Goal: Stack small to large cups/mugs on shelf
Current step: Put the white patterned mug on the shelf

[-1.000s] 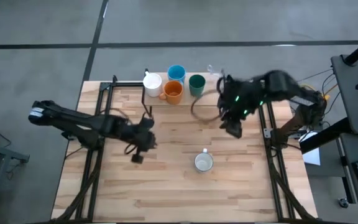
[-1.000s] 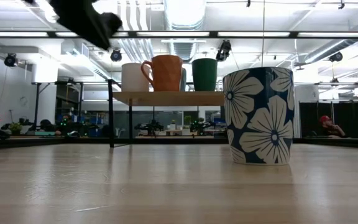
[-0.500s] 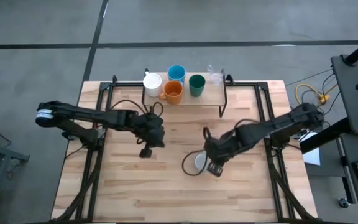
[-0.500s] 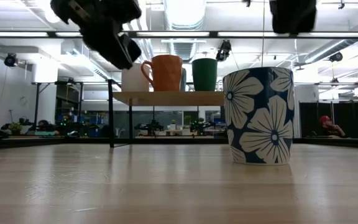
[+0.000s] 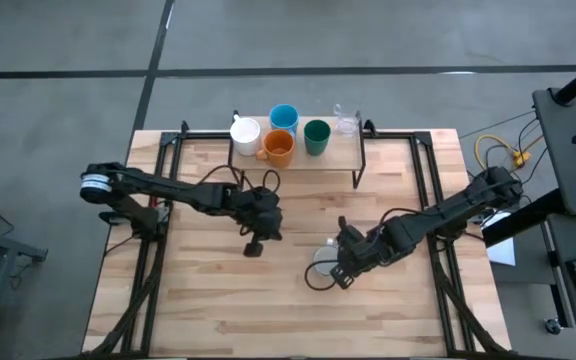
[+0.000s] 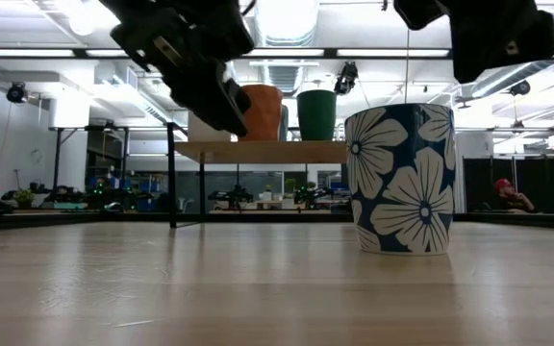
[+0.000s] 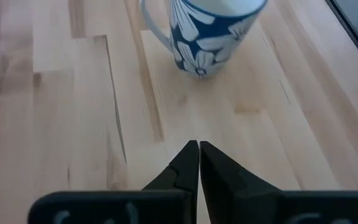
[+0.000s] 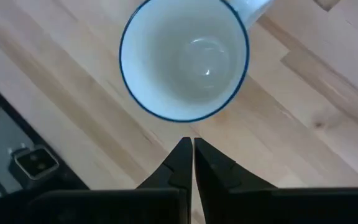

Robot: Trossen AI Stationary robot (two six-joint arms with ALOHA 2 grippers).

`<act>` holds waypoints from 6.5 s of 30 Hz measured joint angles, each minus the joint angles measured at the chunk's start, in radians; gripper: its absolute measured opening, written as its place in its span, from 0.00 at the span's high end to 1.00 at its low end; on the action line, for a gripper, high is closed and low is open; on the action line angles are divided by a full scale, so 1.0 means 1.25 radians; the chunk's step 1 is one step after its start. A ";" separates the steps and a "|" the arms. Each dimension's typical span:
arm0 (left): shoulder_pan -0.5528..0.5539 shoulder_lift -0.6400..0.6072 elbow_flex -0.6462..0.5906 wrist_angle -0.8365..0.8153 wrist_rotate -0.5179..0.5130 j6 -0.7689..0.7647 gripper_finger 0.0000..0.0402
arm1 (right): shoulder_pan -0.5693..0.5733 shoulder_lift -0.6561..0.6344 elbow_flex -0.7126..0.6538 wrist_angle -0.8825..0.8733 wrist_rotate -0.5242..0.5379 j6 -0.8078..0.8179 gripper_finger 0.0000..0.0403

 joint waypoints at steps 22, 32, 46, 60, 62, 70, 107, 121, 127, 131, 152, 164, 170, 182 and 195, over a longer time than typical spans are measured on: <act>-0.034 0.254 0.173 0.099 0.027 -0.021 1.00 | -0.051 0.003 -0.240 0.287 0.030 0.133 0.98; -0.089 0.254 0.173 0.168 0.025 -0.065 1.00 | -0.184 0.003 -0.236 0.287 -0.005 -0.076 0.98; -0.162 0.309 0.161 0.228 0.008 -0.145 1.00 | -0.301 0.005 -0.183 0.286 -0.045 -0.212 0.98; -0.170 0.319 0.162 0.240 -0.003 -0.148 1.00 | -0.232 0.008 -0.188 0.255 -0.064 -0.063 0.98; -0.170 0.319 0.162 0.240 -0.003 -0.148 1.00 | -0.223 0.008 -0.188 0.256 -0.069 -0.049 0.98; -0.169 0.319 0.169 0.266 -0.003 -0.148 1.00 | -0.228 0.011 -0.188 0.296 -0.064 -0.077 0.98; -0.163 0.306 0.166 0.439 -0.162 -0.147 1.00 | -0.246 0.063 -0.026 0.219 -0.036 -0.190 0.98; -0.101 0.108 0.157 0.006 -0.168 0.056 1.00 | -0.220 -0.110 0.109 0.106 0.172 -0.192 0.98; -0.048 0.026 0.146 -0.053 -0.145 0.155 0.93 | -0.173 -0.150 0.116 0.102 0.230 -0.203 0.91; -0.009 0.031 0.139 -0.047 -0.100 0.202 0.81 | -0.122 -0.156 0.113 0.127 0.251 -0.192 0.83; 0.033 0.227 0.220 0.031 0.233 0.287 0.44 | 0.042 -0.144 0.114 0.250 0.386 -0.149 0.60; 0.025 0.298 0.232 0.081 0.259 0.249 0.44 | 0.045 -0.147 0.114 0.254 0.389 -0.168 0.60; 0.009 0.296 0.232 0.171 0.269 0.187 0.44 | 0.045 -0.147 0.114 0.256 0.389 -0.184 0.60; -0.011 0.347 0.230 0.179 0.263 0.132 0.44 | 0.046 -0.148 0.135 0.285 0.389 -0.236 0.60; -0.012 0.355 0.236 0.238 0.186 0.042 0.70 | 0.047 -0.148 0.139 0.285 0.389 -0.246 0.60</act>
